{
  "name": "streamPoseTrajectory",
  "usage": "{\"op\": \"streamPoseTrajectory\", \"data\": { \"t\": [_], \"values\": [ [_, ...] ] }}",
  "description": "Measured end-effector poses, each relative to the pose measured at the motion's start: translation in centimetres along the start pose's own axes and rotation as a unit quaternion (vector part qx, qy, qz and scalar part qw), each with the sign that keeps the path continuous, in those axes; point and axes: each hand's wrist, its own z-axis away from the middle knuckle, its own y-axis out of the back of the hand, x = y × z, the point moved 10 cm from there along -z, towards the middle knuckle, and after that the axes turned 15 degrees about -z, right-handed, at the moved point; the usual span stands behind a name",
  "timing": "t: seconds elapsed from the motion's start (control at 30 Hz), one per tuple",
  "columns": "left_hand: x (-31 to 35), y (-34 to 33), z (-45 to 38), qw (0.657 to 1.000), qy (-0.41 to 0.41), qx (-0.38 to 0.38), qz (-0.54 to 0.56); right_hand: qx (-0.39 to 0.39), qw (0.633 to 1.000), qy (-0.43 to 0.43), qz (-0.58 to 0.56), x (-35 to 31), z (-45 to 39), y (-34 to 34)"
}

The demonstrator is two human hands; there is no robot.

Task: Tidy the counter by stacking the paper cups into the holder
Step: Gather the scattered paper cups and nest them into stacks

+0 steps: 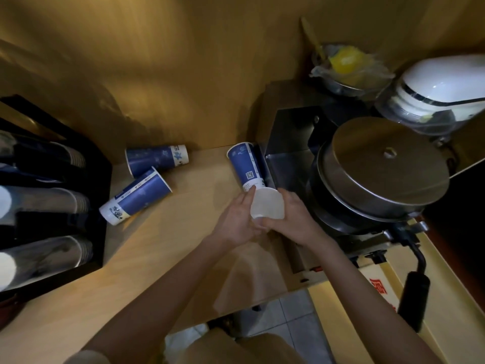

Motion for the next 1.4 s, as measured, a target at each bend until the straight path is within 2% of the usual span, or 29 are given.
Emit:
{"op": "streamPoseTrajectory", "data": {
  "t": [0.13, 0.27, 0.37, 0.5, 0.67, 0.83, 0.97, 1.17, 1.4],
  "values": [
    [-1.0, 1.3, 0.7, 0.999, -0.001, -0.028, -0.033, 0.014, 0.995, -0.007, 0.099, -1.7, -1.2, 0.0],
    [-4.0, 4.7, 1.7, 0.969, 0.018, -0.007, -0.247, 0.029, 0.978, 0.044, 0.200, -5.7, -3.0, -0.8],
    [-7.3, 7.9, 2.7, 0.951, 0.067, 0.024, -0.303, 0.003, 0.961, 0.089, 0.263, -8.5, -4.9, -3.0],
    [-12.8, 11.2, 4.0, 0.941, 0.147, 0.048, -0.300, -0.045, 0.939, 0.136, 0.314, -11.5, -7.8, -6.9],
    [-19.4, 12.8, 5.2, 0.927, 0.245, 0.062, -0.276, -0.097, 0.926, 0.210, 0.299, -15.1, -11.7, -12.8],
    [-22.8, 11.2, 5.2, 0.924, 0.280, 0.053, -0.256, -0.123, 0.918, 0.251, 0.279, -16.9, -15.0, -17.4],
    [-25.5, 10.1, 4.9, 0.921, 0.304, 0.050, -0.237, -0.152, 0.920, 0.246, 0.265, -16.1, -17.8, -21.5],
    [-28.1, 7.4, 4.6, 0.918, 0.342, 0.017, -0.201, -0.178, 0.907, 0.213, 0.317, -12.6, -21.3, -25.5],
    [-28.7, 6.0, 5.3, 0.914, 0.377, 0.010, -0.148, -0.116, 0.914, 0.204, 0.332, -11.2, -22.5, -25.7]
  ]
}}
